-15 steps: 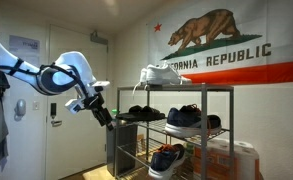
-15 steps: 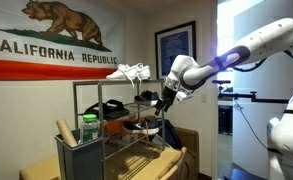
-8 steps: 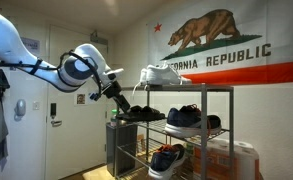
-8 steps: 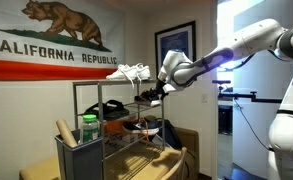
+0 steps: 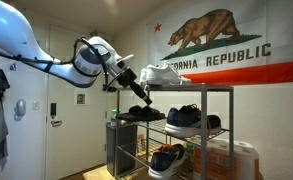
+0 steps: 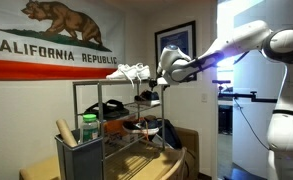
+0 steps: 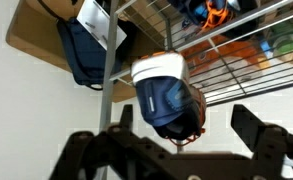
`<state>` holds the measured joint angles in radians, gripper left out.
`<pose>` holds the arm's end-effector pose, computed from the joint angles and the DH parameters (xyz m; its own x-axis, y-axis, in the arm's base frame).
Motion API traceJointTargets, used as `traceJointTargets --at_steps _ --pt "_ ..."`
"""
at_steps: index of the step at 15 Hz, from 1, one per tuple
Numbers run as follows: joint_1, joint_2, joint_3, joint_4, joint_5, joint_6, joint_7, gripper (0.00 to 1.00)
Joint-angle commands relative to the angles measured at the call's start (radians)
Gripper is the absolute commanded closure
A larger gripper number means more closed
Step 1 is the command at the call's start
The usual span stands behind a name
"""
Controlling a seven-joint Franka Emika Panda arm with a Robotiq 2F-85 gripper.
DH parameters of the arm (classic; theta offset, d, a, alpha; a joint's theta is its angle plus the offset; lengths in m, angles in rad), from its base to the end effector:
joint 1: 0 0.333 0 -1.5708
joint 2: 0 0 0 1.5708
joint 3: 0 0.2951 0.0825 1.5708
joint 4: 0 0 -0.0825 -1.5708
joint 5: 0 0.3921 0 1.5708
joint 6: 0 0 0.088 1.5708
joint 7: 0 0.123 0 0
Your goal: Remove the black sneaker from the second shelf and put it on the third shelf
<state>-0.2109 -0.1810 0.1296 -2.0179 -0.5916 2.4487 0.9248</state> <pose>0.5695 -0.0483 0.5655 0.5559 -0.4359 0.7078 -0.6063 -0.7951 -0.0136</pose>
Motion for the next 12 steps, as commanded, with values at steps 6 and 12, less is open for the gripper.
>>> traceJointTargets --at_steps 6,12 --pt "0.043 0.107 -0.071 0.183 -0.195 -0.137 0.253 0.0" --pt "0.073 0.101 -0.104 0.159 -0.165 -0.112 0.213 0.0"
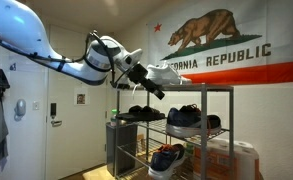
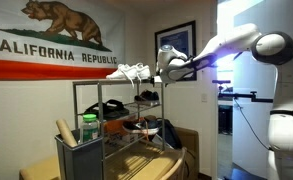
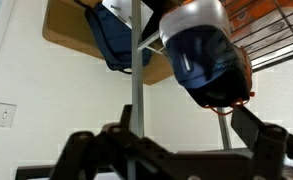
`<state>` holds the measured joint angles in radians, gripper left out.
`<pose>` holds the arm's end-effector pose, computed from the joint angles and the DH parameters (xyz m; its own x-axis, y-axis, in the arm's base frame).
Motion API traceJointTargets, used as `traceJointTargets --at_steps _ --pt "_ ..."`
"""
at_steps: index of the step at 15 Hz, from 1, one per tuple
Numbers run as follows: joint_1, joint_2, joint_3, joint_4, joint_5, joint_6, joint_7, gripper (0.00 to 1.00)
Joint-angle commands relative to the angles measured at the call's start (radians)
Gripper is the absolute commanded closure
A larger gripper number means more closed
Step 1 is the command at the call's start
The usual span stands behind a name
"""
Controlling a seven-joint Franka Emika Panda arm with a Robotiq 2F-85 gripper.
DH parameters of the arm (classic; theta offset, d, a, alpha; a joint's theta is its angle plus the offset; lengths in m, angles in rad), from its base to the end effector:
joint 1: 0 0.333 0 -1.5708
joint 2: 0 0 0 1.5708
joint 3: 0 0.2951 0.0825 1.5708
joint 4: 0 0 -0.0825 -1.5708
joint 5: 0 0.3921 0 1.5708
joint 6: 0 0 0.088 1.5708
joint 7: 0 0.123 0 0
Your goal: Remove the black sneaker from the second shelf and put it on the third shelf
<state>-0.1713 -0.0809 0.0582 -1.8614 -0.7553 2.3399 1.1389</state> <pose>0.5947 -0.0852 0.5826 0.4132 -0.5081 0.7557 -0.7534 -0.6569 -0.0297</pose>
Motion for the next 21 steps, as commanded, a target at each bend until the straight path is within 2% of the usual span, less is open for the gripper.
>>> traceJointTargets --at_steps 1,10,21 --pt "0.034 0.001 -0.033 0.004 -0.001 -0.004 -0.001 0.0" --pt "0.049 0.002 -0.05 -0.011 -0.113 -0.023 0.273 0.0" --pt "0.068 0.057 -0.077 0.0 -0.103 -0.068 0.402 0.0"
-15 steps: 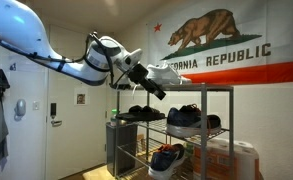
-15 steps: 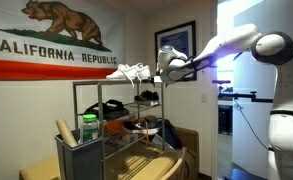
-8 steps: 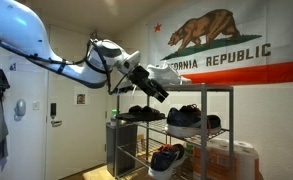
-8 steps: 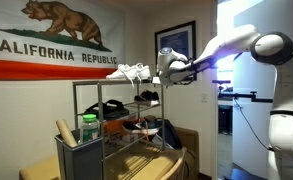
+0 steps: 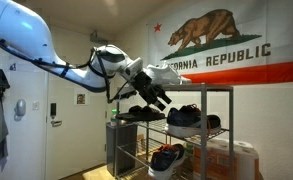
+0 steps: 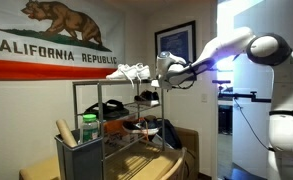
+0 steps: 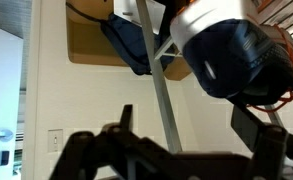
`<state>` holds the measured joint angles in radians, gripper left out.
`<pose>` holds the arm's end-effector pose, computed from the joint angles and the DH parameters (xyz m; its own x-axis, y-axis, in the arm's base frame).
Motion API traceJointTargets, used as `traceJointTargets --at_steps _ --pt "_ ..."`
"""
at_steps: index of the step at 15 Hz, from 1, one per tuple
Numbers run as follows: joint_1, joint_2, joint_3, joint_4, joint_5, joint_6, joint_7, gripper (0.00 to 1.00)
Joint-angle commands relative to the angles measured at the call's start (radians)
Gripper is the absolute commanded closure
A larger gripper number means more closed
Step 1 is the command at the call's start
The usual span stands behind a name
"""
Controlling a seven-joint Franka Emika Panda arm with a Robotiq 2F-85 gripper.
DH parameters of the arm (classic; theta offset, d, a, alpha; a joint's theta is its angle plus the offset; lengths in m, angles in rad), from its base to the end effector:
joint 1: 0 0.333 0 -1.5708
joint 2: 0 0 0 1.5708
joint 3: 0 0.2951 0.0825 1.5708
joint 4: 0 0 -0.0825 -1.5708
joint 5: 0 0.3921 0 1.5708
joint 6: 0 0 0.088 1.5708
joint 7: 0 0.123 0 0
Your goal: Remove the black sneaker from the second shelf and put it on the third shelf
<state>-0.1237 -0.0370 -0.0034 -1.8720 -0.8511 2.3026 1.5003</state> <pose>0.6004 -0.1015 0.5488 0.1737 -0.6495 0.7403 -0.8801 -0.4396 -0.1793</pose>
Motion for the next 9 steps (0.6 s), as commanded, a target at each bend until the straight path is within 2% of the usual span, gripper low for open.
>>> traceJointTargets --at_steps 1,9 --pt "0.023 0.019 -0.017 0.012 -0.01 -0.035 0.046 0.0" --pt "0.033 0.074 -0.028 0.068 -0.03 -0.047 0.15 0.0"
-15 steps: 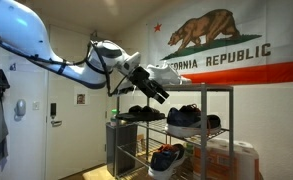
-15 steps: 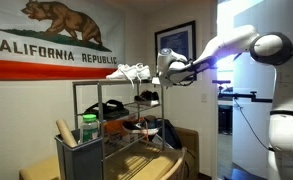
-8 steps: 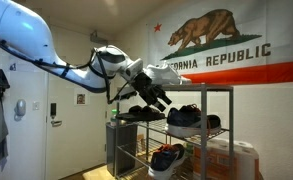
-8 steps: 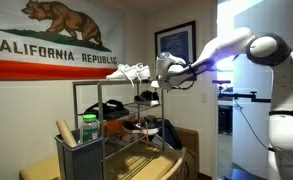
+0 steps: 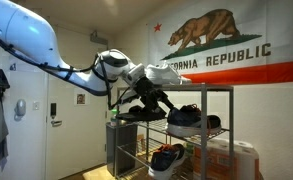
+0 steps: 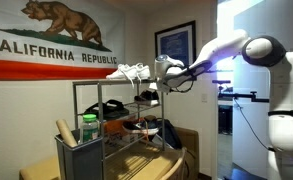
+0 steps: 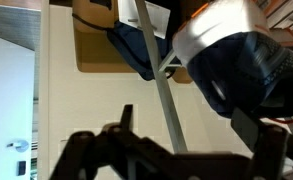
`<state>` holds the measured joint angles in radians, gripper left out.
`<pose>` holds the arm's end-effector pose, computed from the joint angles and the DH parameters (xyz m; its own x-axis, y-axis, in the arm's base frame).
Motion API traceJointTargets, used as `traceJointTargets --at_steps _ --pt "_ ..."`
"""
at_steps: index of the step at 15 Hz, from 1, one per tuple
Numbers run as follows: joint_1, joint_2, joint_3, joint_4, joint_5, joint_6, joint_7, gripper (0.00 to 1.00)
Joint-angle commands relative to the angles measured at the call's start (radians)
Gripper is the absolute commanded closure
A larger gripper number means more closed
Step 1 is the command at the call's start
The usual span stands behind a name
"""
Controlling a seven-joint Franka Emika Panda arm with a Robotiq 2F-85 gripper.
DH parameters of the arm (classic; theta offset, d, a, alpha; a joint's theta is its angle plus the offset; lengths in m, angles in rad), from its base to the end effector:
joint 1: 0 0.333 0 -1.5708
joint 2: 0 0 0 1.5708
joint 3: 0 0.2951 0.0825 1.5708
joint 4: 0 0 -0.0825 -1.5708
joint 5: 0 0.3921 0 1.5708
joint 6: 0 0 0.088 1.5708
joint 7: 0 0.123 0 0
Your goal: Remove the black sneaker from the second shelf and put it on the third shelf
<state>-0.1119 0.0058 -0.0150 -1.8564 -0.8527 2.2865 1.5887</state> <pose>0.6095 -0.1044 0.5296 0.1152 -0.6867 0.7177 -0.9048 -0.3708 -0.2096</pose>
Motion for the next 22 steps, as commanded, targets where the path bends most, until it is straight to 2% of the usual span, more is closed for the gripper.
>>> traceJointTargets --at_steps 1,10,22 --pt "0.024 0.034 -0.018 0.065 -0.032 -0.032 0.075 0.0" --pt "0.036 0.053 -0.026 0.096 -0.064 -0.044 0.136 0.0" --pt "0.057 0.166 -0.048 0.176 -0.057 -0.037 0.171 0.0"
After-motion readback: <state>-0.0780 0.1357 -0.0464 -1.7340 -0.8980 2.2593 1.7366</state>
